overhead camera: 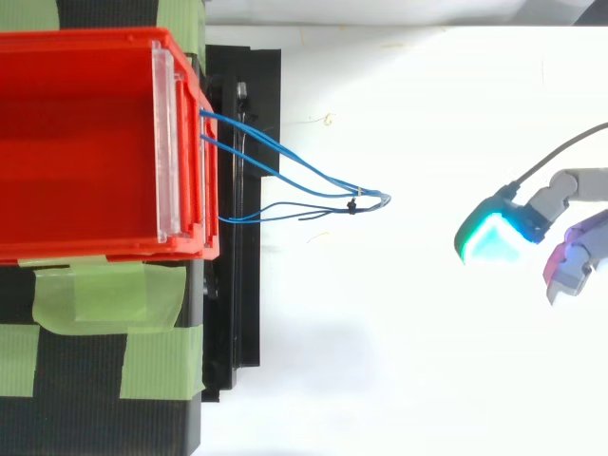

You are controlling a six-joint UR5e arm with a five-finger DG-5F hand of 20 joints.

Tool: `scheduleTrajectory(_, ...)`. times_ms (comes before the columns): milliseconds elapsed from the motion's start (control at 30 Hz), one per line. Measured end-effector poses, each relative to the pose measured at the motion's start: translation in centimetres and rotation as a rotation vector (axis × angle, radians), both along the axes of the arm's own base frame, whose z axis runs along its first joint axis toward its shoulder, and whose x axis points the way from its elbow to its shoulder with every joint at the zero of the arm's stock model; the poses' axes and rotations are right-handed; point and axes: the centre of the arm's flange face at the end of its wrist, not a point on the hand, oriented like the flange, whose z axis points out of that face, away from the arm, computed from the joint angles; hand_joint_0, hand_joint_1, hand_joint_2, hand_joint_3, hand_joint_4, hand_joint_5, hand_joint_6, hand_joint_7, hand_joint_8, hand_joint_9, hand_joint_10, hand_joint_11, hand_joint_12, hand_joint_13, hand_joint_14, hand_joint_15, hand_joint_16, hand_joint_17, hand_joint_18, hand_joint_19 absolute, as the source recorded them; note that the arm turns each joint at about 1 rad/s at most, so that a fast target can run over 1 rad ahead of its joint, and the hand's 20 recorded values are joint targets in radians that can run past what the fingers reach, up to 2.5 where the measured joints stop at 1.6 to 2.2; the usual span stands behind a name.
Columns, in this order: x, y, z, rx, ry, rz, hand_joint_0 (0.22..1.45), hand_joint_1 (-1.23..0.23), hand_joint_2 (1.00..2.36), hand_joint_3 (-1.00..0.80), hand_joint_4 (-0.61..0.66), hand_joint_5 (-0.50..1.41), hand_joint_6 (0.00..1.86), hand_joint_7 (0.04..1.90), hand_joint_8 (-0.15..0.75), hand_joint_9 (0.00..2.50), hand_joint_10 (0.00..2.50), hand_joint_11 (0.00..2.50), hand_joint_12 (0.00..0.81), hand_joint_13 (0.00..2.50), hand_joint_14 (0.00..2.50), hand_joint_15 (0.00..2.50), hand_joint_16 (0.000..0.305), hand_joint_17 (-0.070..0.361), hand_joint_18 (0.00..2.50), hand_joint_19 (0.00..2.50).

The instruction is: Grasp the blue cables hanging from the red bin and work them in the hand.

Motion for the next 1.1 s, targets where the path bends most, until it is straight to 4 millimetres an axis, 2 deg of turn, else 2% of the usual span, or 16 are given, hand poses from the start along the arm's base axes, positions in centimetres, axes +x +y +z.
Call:
scheduleTrajectory(200,-1.9,-0.3,-4.3,-0.012,0.019,0.004,0.73,-0.56,1.0,-0.95,0.22,-0.09,0.01,0.8,0.356,0.58,0.02,0.62,0.419,0.48,0.02,0.56,0.067,0.151,0.4,0.75)
scheduleTrajectory(333,-2.7,-0.4,-6.3,-0.001,-0.015,-0.002,0.73,-0.56,1.0,-0.95,0.22,-0.09,0.01,0.8,0.356,0.59,0.02,0.62,0.421,0.49,0.02,0.57,0.067,0.15,0.4,0.75)
scheduleTrajectory(600,-1.6,-0.5,-6.2,0.03,-0.151,-0.033,0.73,-0.56,1.0,-0.95,0.22,-0.09,0.01,0.8,0.357,0.59,0.02,0.63,0.42,0.49,0.02,0.56,0.067,0.15,0.39,0.74)
scheduleTrajectory(900,-2.5,-1.1,-8.3,0.026,-0.214,-0.085,0.73,-0.56,1.0,-0.95,0.22,-0.09,0.01,0.81,0.358,0.6,0.02,0.65,0.424,0.49,0.02,0.57,0.067,0.15,0.38,0.74)
scheduleTrajectory(1100,-2.3,-2.1,-8.4,0.03,-0.326,-0.194,0.73,-0.56,1.0,-0.95,0.22,-0.09,0.01,0.81,0.362,0.61,0.02,0.66,0.426,0.49,0.02,0.58,0.067,0.15,0.38,0.74)
